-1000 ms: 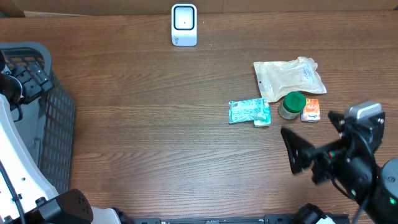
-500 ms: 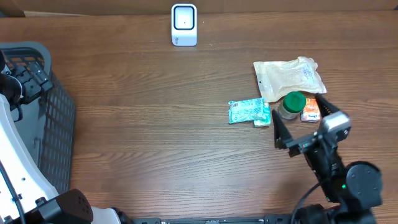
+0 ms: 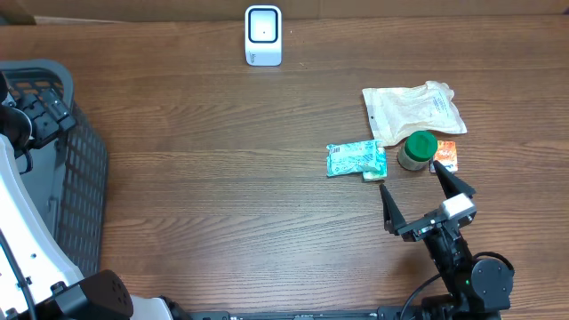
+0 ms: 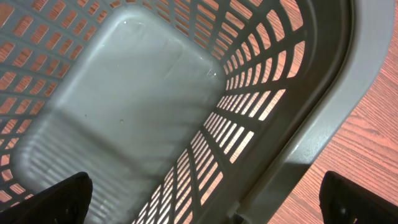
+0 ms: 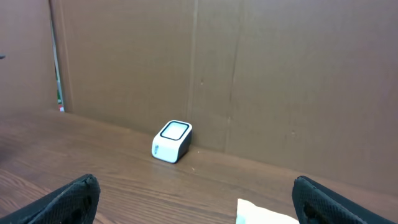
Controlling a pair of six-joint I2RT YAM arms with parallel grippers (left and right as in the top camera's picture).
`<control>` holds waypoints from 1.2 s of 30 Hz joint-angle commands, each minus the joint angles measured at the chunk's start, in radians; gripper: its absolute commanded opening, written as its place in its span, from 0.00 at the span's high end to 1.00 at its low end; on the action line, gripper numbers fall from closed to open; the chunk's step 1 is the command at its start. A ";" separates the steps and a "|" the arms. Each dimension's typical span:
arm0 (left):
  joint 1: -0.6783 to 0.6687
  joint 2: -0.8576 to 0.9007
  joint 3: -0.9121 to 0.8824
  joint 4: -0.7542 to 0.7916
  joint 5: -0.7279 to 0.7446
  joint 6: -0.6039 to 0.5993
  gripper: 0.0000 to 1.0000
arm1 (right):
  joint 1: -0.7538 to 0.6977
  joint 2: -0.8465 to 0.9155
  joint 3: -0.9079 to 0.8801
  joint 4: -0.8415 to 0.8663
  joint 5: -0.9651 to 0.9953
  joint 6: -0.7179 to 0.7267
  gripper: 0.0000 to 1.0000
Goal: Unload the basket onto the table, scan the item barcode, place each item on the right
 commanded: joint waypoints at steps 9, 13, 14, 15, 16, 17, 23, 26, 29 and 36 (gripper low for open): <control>0.002 0.003 0.007 0.001 0.002 -0.006 0.00 | -0.006 -0.097 -0.134 0.032 -0.008 0.000 0.00; 0.002 0.003 0.007 0.001 0.002 -0.006 0.01 | -0.006 -0.097 -0.145 0.017 -0.006 -0.001 0.00; 0.002 0.003 0.007 0.001 0.002 -0.006 0.00 | -0.006 -0.097 -0.145 0.008 -0.005 -0.001 0.00; 0.002 0.003 0.007 0.001 0.002 -0.006 0.01 | -0.006 -0.097 -0.145 -0.003 -0.005 -0.001 0.00; 0.002 0.003 0.007 0.001 0.002 -0.006 0.00 | -0.006 -0.097 -0.145 -0.021 -0.005 -0.001 0.00; 0.002 0.003 0.007 0.001 0.002 -0.006 0.01 | -0.006 -0.097 -0.145 -0.048 -0.006 0.000 0.00; 0.002 0.003 0.007 0.001 0.002 -0.006 0.01 | -0.006 -0.097 -0.145 -0.092 -0.009 0.113 0.00; 0.002 0.003 0.007 0.001 0.002 -0.006 0.01 | -0.006 -0.096 -0.145 -0.092 -0.009 0.113 0.00; 0.002 0.003 0.007 0.001 0.002 -0.006 0.00 | -0.006 -0.096 -0.145 -0.092 -0.009 0.113 0.00; 0.002 0.003 0.007 0.001 0.002 -0.006 0.00 | -0.006 -0.096 -0.145 -0.092 -0.009 0.113 0.00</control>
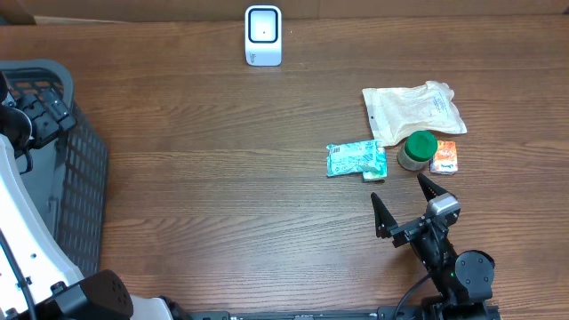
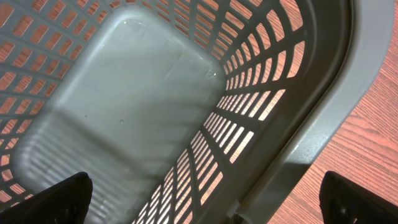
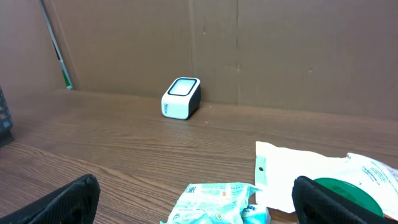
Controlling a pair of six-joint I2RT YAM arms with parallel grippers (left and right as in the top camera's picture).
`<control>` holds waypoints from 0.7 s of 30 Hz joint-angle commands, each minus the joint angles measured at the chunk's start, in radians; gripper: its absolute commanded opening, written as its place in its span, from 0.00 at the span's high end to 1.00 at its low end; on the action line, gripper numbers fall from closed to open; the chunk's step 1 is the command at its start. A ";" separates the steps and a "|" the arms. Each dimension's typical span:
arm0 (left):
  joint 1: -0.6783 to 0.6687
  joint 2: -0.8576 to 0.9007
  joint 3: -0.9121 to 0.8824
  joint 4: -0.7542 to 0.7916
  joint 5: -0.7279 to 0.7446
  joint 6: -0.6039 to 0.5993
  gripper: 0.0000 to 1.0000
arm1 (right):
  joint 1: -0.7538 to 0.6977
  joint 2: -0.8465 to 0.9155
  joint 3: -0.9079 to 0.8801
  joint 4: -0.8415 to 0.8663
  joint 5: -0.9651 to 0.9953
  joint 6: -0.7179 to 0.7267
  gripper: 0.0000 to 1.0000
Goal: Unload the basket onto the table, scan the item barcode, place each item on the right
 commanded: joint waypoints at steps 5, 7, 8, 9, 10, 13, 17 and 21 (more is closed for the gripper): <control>0.002 0.003 0.007 0.001 0.002 -0.006 0.00 | -0.003 -0.012 -0.011 0.004 0.000 0.010 0.00; 0.002 0.003 0.007 0.001 0.002 -0.006 0.00 | -0.003 -0.012 -0.011 0.003 0.000 0.010 0.00; 0.002 0.003 0.007 0.001 0.002 -0.006 0.00 | -0.003 -0.012 -0.011 0.004 0.000 0.010 0.00; 0.002 0.003 0.007 0.001 0.002 -0.006 0.00 | -0.003 -0.012 -0.011 0.004 0.000 0.010 0.00; 0.002 0.003 0.007 0.001 0.002 -0.006 0.01 | -0.003 -0.012 -0.011 0.004 0.000 0.010 0.00; 0.002 0.003 0.007 0.001 0.002 -0.006 0.01 | -0.003 -0.012 -0.011 0.003 0.000 0.010 0.00; 0.001 0.006 0.007 0.001 0.002 -0.006 0.00 | -0.003 -0.012 -0.011 0.004 0.000 0.010 0.00; -0.011 -0.027 0.006 0.001 0.002 -0.006 0.01 | -0.003 -0.012 -0.011 0.004 0.000 0.010 0.00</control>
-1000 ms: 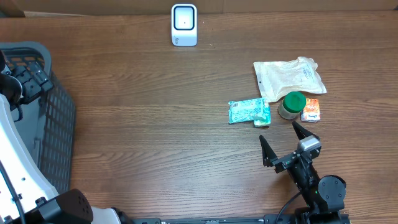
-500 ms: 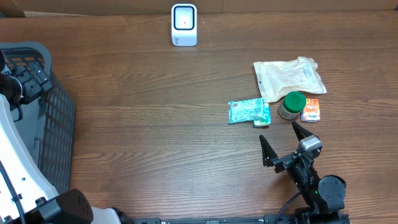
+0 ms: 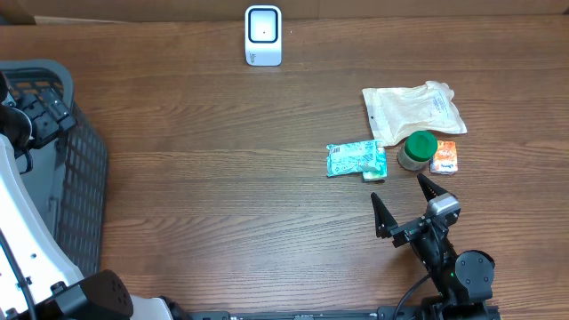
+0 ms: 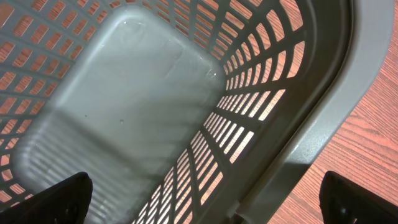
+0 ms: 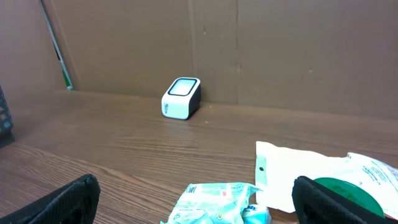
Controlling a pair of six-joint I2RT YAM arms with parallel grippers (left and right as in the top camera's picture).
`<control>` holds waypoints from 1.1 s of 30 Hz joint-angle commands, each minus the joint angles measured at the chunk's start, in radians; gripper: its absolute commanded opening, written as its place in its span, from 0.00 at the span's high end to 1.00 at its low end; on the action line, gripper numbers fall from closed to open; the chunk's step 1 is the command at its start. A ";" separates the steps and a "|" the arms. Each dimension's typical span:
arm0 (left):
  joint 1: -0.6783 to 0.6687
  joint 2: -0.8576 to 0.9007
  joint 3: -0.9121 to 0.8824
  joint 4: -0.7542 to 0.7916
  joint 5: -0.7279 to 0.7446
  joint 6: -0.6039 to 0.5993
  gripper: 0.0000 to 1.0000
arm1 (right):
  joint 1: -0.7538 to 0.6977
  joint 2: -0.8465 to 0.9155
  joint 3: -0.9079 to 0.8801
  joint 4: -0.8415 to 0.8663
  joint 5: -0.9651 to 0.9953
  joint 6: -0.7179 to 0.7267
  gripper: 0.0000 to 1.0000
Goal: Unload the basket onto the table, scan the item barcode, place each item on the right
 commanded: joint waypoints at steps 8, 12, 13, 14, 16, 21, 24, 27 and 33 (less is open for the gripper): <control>-0.171 -0.271 -0.095 0.004 0.002 -0.006 0.01 | -0.003 -0.012 -0.011 0.004 0.000 0.007 0.00; -0.257 -0.415 -0.202 0.004 0.005 -0.006 0.00 | -0.003 -0.012 -0.011 0.004 0.000 0.007 0.00; -0.265 -0.449 -0.231 0.004 0.005 -0.006 0.01 | -0.003 -0.012 -0.011 0.004 0.000 0.007 0.00; -0.267 -0.482 -0.262 0.003 0.005 -0.006 0.01 | -0.003 -0.012 -0.011 0.004 0.000 0.006 0.00; -0.267 -0.536 -0.323 0.005 0.001 -0.005 0.00 | -0.003 -0.012 -0.011 0.004 0.000 0.007 0.00; -0.267 -0.667 -0.500 0.037 -0.041 -0.003 0.00 | -0.003 -0.012 -0.011 0.004 0.000 0.007 0.00; -0.284 -0.755 -0.640 0.037 -0.041 -0.002 0.01 | -0.003 -0.012 -0.011 0.004 0.000 0.007 0.00; -0.321 -0.845 -0.776 0.121 -0.041 -0.003 0.00 | -0.003 -0.012 -0.011 0.004 0.000 0.007 0.00; -0.420 -1.080 -1.093 0.531 0.023 -0.003 0.00 | -0.003 -0.012 -0.011 0.004 0.000 0.007 0.00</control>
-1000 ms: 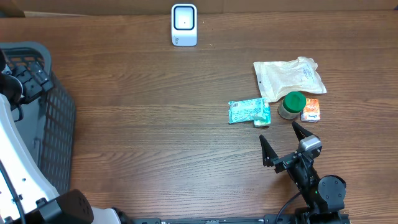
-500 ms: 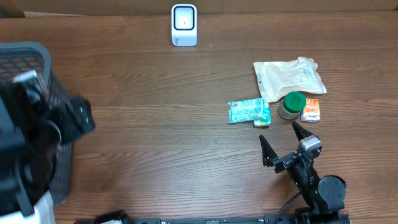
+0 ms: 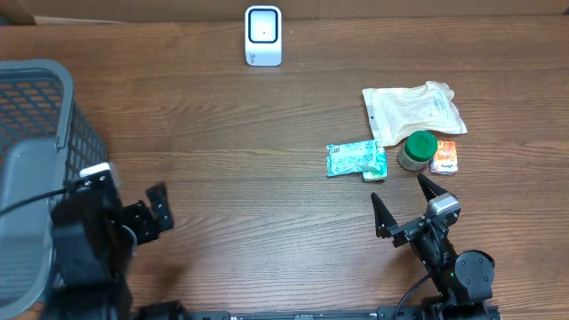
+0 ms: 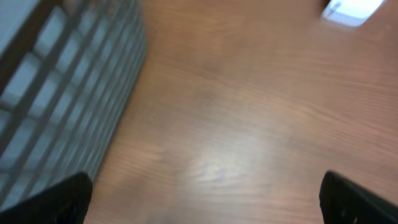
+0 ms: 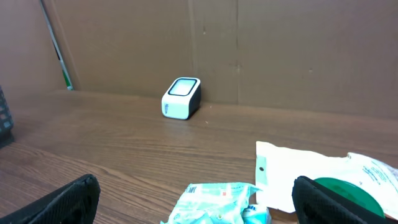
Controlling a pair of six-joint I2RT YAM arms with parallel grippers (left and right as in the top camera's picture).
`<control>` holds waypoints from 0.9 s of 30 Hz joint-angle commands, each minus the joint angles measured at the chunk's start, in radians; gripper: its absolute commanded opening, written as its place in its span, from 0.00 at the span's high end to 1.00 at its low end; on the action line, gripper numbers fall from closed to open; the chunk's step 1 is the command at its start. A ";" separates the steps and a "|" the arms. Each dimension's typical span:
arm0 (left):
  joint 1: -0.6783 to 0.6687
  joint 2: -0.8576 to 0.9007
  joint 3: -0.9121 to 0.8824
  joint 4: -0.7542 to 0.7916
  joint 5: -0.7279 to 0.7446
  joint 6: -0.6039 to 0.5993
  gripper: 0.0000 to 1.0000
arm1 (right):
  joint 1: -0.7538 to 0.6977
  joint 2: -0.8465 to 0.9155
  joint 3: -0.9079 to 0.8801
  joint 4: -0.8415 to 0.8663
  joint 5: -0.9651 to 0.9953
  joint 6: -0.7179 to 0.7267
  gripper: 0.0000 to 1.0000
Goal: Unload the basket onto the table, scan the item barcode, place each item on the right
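Observation:
The white barcode scanner stands at the table's far edge, screen up. Four items lie at the right: a white pouch, a teal packet, a green-lidded jar and a small orange packet. My right gripper is open just in front of them, nothing between its fingers; its wrist view shows the teal packet closest. My left gripper is open and empty over bare wood beside the basket; that view is blurred.
A grey slatted basket fills the left edge of the table, its wall close to the left arm. A brown cardboard wall runs behind the scanner. Bare wood lies between the basket and the items.
My left gripper was over the inside of the basket and is now low over the table just right of it. The right gripper and the items have not moved.
First my right gripper stood close to the jar and orange packet, its camera on the back wall, while the left hung over the basket. Later the right gripper sat nearer the front edge, facing the items. It stayed there. Now the left is out of the basket.

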 commanded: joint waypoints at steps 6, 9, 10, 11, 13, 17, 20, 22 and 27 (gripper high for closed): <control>-0.091 -0.291 -0.397 0.441 0.041 -0.003 0.00 | -0.003 -0.012 -0.011 0.004 -0.001 0.007 0.00; -0.091 -0.366 -0.520 0.581 0.045 -0.003 0.01 | -0.003 -0.012 -0.011 0.004 -0.001 0.007 0.00; -0.091 -0.391 -0.560 0.626 0.048 -0.003 0.01 | -0.003 -0.012 -0.011 0.004 -0.001 0.007 0.00; -0.091 -0.415 -0.600 0.667 0.048 -0.003 0.01 | -0.003 -0.012 -0.011 0.004 -0.001 0.007 0.00; -0.091 -0.460 -0.677 0.740 0.051 -0.003 0.00 | -0.003 -0.012 -0.011 0.004 -0.001 0.007 0.00; -0.091 -0.538 -0.783 0.813 0.045 -0.002 0.01 | -0.003 -0.012 -0.011 0.004 -0.001 0.007 0.00; -0.091 -0.591 -0.842 0.836 0.025 0.002 0.00 | -0.003 -0.012 -0.011 0.004 -0.001 0.007 0.00; -0.091 -0.622 -0.875 0.854 0.024 0.001 0.00 | -0.003 -0.012 -0.011 0.004 -0.001 0.007 0.00; -0.092 -0.652 -0.943 0.969 0.049 -0.014 0.00 | -0.003 -0.012 -0.011 0.004 -0.001 0.007 0.00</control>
